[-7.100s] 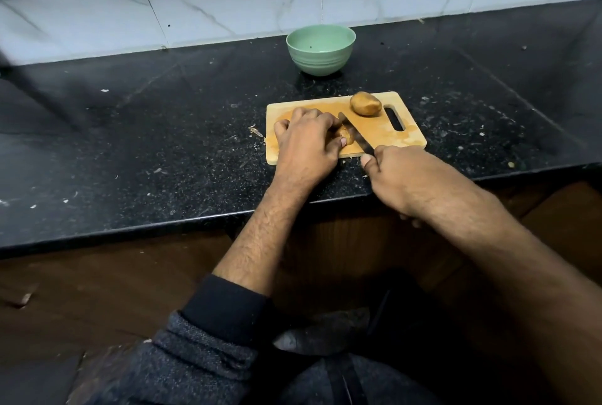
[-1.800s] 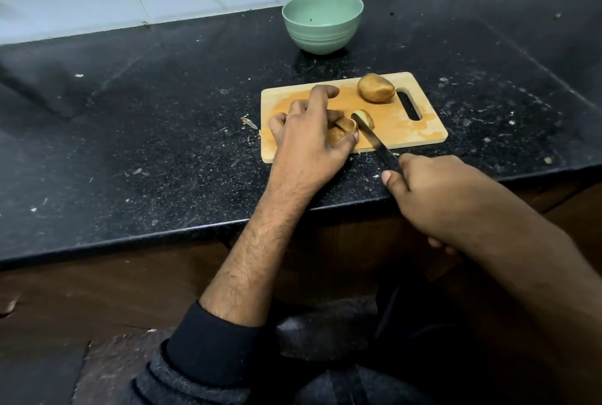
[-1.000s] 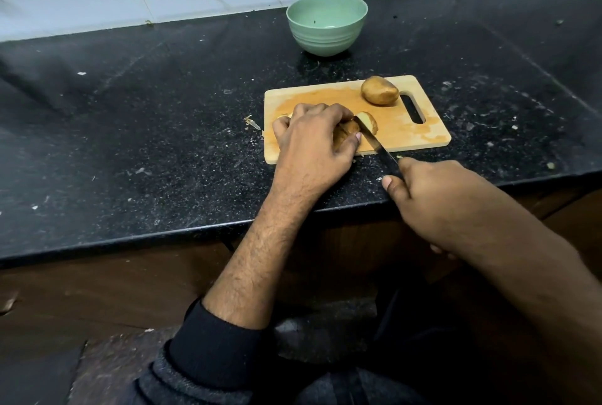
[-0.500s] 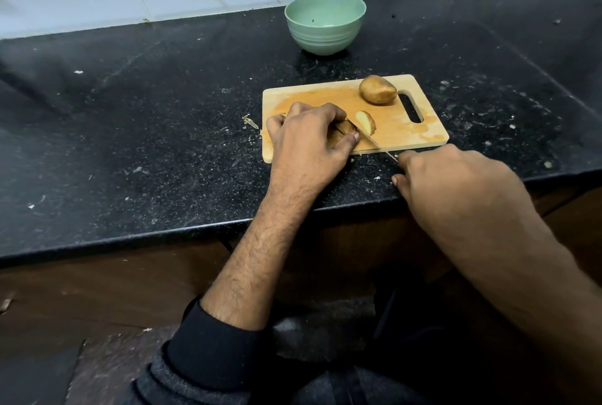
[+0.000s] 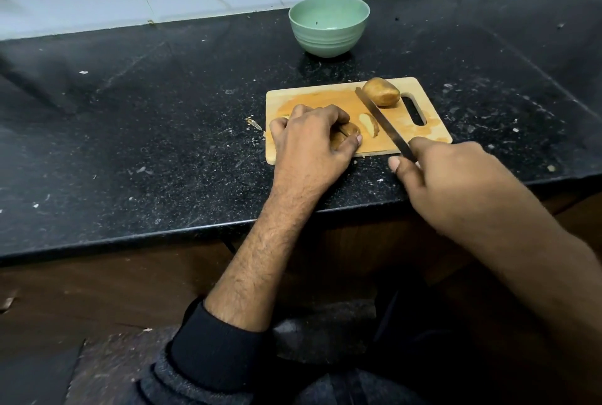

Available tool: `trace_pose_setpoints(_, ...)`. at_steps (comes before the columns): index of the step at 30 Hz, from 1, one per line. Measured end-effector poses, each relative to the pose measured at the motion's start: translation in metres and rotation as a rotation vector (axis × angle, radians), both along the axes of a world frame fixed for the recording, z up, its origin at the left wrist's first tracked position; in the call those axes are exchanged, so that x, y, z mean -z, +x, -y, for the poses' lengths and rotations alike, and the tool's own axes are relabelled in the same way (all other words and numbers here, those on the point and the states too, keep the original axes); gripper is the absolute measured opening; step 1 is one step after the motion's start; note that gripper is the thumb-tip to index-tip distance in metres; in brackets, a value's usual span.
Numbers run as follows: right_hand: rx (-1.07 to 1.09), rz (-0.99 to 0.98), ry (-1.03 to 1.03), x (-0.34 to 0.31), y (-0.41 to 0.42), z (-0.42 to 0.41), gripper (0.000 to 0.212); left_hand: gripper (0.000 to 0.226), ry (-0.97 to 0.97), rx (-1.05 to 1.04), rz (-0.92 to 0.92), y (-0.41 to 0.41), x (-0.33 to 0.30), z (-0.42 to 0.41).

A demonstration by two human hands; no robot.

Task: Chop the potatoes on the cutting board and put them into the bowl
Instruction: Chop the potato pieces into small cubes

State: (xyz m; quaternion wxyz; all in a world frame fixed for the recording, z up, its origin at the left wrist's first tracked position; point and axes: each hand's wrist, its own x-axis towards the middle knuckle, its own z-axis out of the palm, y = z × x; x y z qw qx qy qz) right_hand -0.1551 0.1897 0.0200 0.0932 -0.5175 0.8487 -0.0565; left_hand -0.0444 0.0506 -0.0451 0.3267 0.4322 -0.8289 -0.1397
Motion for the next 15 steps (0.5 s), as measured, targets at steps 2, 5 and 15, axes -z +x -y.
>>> trace_pose_setpoints(2,-0.027,0.130,0.019,-0.0045,0.0023,0.0040,0.033,0.036,-0.004,0.002,-0.006,-0.0005,0.0005,0.0004)
trace_pose_setpoints(5,-0.039,0.183,0.069,-0.0064,0.0049,0.0056,0.035,0.046,0.016,0.008,-0.048,0.0001,0.0014,0.0001)
trace_pose_setpoints(15,-0.069,0.029,0.137,-0.0024,0.0028,0.0101,0.029,0.023,0.006,0.005,-0.018,-0.0010,0.0041,0.0017)
